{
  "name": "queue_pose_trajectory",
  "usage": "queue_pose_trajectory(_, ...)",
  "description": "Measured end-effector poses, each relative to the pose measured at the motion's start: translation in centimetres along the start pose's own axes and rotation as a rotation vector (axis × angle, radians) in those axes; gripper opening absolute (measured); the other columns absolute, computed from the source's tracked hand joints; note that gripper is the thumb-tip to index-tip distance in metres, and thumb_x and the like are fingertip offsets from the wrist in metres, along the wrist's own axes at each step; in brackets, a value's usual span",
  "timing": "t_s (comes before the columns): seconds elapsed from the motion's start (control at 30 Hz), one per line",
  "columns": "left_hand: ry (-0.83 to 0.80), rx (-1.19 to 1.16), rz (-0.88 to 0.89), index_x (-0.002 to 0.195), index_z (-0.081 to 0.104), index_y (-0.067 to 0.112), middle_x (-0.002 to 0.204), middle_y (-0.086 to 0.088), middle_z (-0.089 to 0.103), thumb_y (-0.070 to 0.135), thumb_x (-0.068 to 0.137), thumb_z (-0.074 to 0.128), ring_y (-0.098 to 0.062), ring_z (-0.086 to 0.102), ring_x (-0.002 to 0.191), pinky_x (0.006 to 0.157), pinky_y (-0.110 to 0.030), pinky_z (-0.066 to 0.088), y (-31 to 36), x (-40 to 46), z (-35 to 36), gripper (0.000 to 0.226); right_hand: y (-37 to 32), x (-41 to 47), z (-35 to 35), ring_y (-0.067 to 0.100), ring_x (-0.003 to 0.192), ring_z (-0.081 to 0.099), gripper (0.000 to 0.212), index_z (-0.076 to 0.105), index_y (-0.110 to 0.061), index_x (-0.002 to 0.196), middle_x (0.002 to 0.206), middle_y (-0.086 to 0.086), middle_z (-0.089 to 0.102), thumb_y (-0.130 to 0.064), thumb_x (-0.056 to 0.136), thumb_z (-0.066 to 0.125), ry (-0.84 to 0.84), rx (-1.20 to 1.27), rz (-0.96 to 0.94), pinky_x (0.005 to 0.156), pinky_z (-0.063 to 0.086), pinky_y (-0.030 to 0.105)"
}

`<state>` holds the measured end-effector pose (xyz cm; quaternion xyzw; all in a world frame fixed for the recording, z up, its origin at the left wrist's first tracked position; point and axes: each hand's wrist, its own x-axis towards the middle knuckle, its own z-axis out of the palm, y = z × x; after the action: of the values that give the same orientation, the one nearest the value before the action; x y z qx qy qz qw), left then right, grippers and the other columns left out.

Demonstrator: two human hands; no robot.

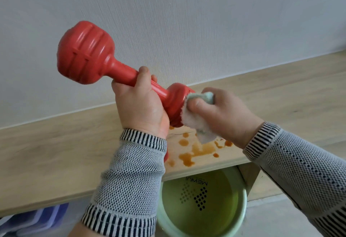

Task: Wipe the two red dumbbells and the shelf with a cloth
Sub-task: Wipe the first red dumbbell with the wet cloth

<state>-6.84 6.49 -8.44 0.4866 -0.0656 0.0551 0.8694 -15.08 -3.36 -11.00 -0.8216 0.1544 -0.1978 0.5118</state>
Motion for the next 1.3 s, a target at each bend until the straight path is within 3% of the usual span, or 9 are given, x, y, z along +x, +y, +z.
queue_pose_trajectory(0.07, -0.019, 0.024, 0.016, 0.091, 0.052, 0.014, 0.056, 0.016, 0.06, 0.006, 0.093, 0.059, -0.008, 0.06, 0.063, 0.068, -0.024, 0.049, 0.0, -0.2, 0.0, 0.01, 0.1, 0.3, -0.2, 0.006, 0.049, 0.054, 0.025, 0.057, -0.017, 0.076, 0.062, -0.004, 0.059, -0.042, 0.078, 0.053, 0.062, -0.1, -0.032, 0.044, 0.04, 0.02)
queue_pose_trajectory(0.13, -0.039, 0.04, 0.02, 0.091, 0.053, 0.014, 0.06, 0.015, 0.06, 0.008, 0.093, 0.059, -0.007, 0.06, 0.064, 0.07, -0.024, 0.05, -0.2, -0.5, 0.0, 0.009, 0.1, 0.7, -0.9, 0.007, 0.048, 0.056, 0.026, 0.06, -0.013, 0.084, 0.065, 0.0, 0.062, -0.038, 0.08, 0.055, 0.076, 0.035, 0.02, 0.04, 0.039, 0.019)
queue_pose_trajectory(0.37, -0.009, 0.042, 0.012, 0.092, 0.054, 0.015, 0.066, 0.01, 0.06, 0.008, 0.092, 0.06, -0.01, 0.061, 0.067, 0.071, -0.027, 0.05, -0.3, -0.1, 0.0, 0.01, 0.1, 0.2, 0.0, 0.003, 0.049, 0.061, 0.023, 0.059, -0.018, 0.083, 0.065, -0.004, 0.064, -0.038, 0.075, 0.065, -0.067, 0.064, 0.08, 0.04, 0.04, 0.014)
queue_pose_trajectory(0.63, -0.081, -0.067, -0.099, 0.098, 0.055, 0.01, 0.08, 0.002, 0.058, 0.007, 0.095, 0.058, -0.01, 0.061, 0.068, 0.071, -0.027, 0.052, 0.1, -0.6, 0.4, 0.005, 0.7, 1.7, -2.0, 0.011, 0.049, 0.06, 0.029, 0.066, -0.013, 0.085, 0.064, -0.002, 0.064, -0.042, 0.081, 0.062, 0.248, 0.281, 0.208, 0.04, 0.043, 0.021)
queue_pose_trajectory(0.77, -0.106, -0.04, -0.086, 0.101, 0.054, 0.009, 0.084, 0.001, 0.062, 0.008, 0.094, 0.059, -0.01, 0.065, 0.071, 0.072, -0.028, 0.053, -0.4, -0.1, 0.1, 0.008, 0.8, 2.2, -3.4, 0.023, 0.061, 0.057, 0.032, 0.066, -0.011, 0.092, 0.072, 0.008, 0.064, -0.037, 0.08, 0.051, 0.265, 0.53, 0.325, 0.054, 0.047, 0.036)
queue_pose_trajectory(0.83, -0.094, -0.03, -0.104, 0.1, 0.054, 0.01, 0.084, 0.001, 0.062, 0.008, 0.093, 0.06, -0.01, 0.066, 0.071, 0.076, -0.032, 0.054, -0.6, 0.1, -0.3, 0.009, 1.1, 2.1, -3.9, 0.025, 0.064, 0.056, 0.023, 0.063, -0.008, 0.087, 0.079, 0.012, 0.067, -0.027, 0.081, 0.051, 0.371, 0.316, 0.217, 0.05, 0.044, 0.031)
queue_pose_trajectory(0.97, -0.091, -0.098, -0.199, 0.104, 0.05, 0.008, 0.077, -0.003, 0.056, 0.007, 0.095, 0.057, -0.013, 0.058, 0.067, 0.077, -0.042, 0.049, -0.9, 0.8, -0.6, 0.011, 1.0, 0.9, -2.3, 0.018, 0.073, 0.05, 0.009, 0.058, -0.016, 0.085, 0.079, -0.004, 0.054, -0.024, 0.084, 0.062, 0.64, -0.268, -0.326, 0.064, 0.044, 0.032)
queue_pose_trajectory(1.1, -0.092, -0.116, -0.248, 0.098, 0.049, 0.006, 0.067, -0.003, 0.052, 0.008, 0.096, 0.054, -0.014, 0.053, 0.062, 0.066, -0.035, 0.047, -1.0, 1.1, -0.6, 0.006, 1.9, -0.3, 0.3, 0.021, 0.082, 0.044, 0.022, 0.064, -0.007, 0.094, 0.087, 0.004, 0.048, -0.024, 0.081, 0.057, 0.437, -0.435, -0.688, 0.076, 0.034, 0.025)
queue_pose_trajectory(1.3, -0.075, -0.15, -0.244, 0.107, 0.052, 0.008, 0.091, -0.007, 0.053, 0.014, 0.091, 0.061, -0.023, 0.056, 0.082, 0.097, -0.057, 0.046, -1.0, 2.6, -1.5, 0.019, 2.9, -0.8, 0.3, 0.026, 0.085, 0.045, 0.022, 0.071, -0.009, 0.101, 0.088, 0.012, 0.052, -0.013, 0.083, 0.06, 0.328, -0.476, -0.827, 0.076, 0.04, 0.029)
